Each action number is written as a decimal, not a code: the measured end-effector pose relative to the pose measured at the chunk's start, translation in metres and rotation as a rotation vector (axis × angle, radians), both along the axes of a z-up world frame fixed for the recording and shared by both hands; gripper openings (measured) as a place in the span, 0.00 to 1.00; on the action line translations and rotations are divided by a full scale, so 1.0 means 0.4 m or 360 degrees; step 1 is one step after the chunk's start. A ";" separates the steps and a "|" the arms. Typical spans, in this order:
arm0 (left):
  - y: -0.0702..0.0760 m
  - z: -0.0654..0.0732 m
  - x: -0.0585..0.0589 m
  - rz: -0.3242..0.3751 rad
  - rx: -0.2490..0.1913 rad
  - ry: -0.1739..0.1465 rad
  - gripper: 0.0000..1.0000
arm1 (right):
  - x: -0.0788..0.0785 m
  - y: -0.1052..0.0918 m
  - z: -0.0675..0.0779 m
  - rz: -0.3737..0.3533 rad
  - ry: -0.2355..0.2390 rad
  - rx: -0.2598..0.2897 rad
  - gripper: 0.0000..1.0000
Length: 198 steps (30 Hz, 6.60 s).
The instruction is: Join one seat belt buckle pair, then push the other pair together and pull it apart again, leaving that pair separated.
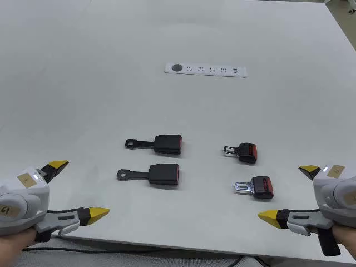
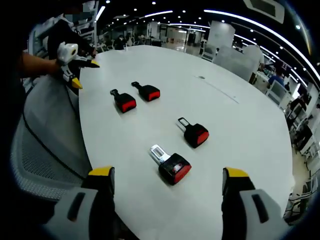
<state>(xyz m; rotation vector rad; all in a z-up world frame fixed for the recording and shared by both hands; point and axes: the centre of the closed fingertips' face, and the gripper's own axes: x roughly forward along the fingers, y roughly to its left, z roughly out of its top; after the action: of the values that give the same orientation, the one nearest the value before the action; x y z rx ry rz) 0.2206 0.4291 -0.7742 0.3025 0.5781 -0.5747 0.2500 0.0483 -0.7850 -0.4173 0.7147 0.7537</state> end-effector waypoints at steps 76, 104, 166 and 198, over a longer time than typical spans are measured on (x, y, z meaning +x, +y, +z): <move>0.028 -0.022 -0.012 -0.0046 0.0223 0.0013 0.90 | -0.028 -0.014 0.001 0.0031 -0.0032 -0.0121 0.86; -0.016 -0.008 0.002 -0.0331 0.0384 0.0168 0.79 | -0.010 -0.047 0.044 0.0036 -0.0063 -0.0092 0.90; -0.320 -0.175 0.150 -0.1096 0.0547 0.0458 0.44 | 0.069 0.017 -0.165 0.0953 0.0222 -0.0467 0.38; -0.327 -0.200 0.154 -0.1271 0.0661 0.0438 0.31 | 0.063 0.016 -0.200 0.1028 0.0357 -0.0484 0.34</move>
<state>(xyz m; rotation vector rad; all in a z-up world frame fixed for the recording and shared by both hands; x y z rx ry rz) 0.2822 0.2984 -0.8542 0.8752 0.8437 -1.2813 0.2753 0.0549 -0.8651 -0.8726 0.9212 1.3194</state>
